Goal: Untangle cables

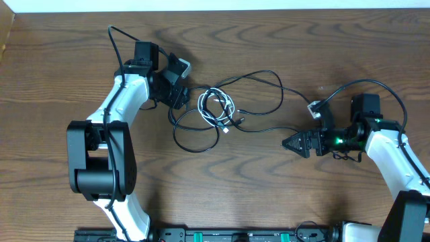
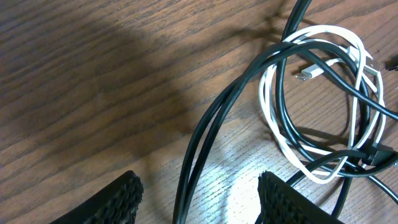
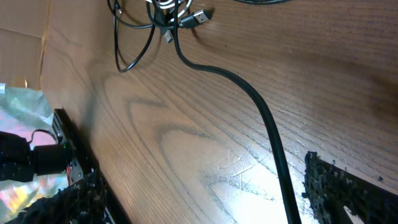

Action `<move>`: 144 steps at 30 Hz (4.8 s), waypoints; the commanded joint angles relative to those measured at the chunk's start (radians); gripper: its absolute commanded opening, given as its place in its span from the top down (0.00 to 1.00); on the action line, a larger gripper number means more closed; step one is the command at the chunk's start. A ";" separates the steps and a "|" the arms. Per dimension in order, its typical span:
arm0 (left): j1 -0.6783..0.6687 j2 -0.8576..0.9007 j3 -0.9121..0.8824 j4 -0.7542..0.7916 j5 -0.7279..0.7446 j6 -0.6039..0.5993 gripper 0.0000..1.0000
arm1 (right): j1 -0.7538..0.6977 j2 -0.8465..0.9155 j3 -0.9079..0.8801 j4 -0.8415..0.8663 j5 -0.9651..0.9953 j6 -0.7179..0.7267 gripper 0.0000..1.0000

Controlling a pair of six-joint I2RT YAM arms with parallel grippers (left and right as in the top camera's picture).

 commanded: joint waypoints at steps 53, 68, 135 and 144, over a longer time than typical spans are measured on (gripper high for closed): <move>-0.002 -0.108 -0.018 0.435 0.990 -0.809 0.92 | 0.016 -0.018 0.008 -0.008 -0.031 -0.015 0.01; -0.005 -0.109 -0.018 0.613 1.154 -1.021 0.92 | 0.089 -0.018 0.008 0.078 -0.356 -0.057 0.01; -0.179 -0.109 -0.018 0.864 1.149 -1.038 0.91 | 0.321 -0.016 0.008 0.800 0.338 -0.094 0.99; -0.054 -0.109 -0.018 0.863 1.031 -0.986 0.67 | 0.319 -0.016 0.008 0.709 0.199 -0.094 0.99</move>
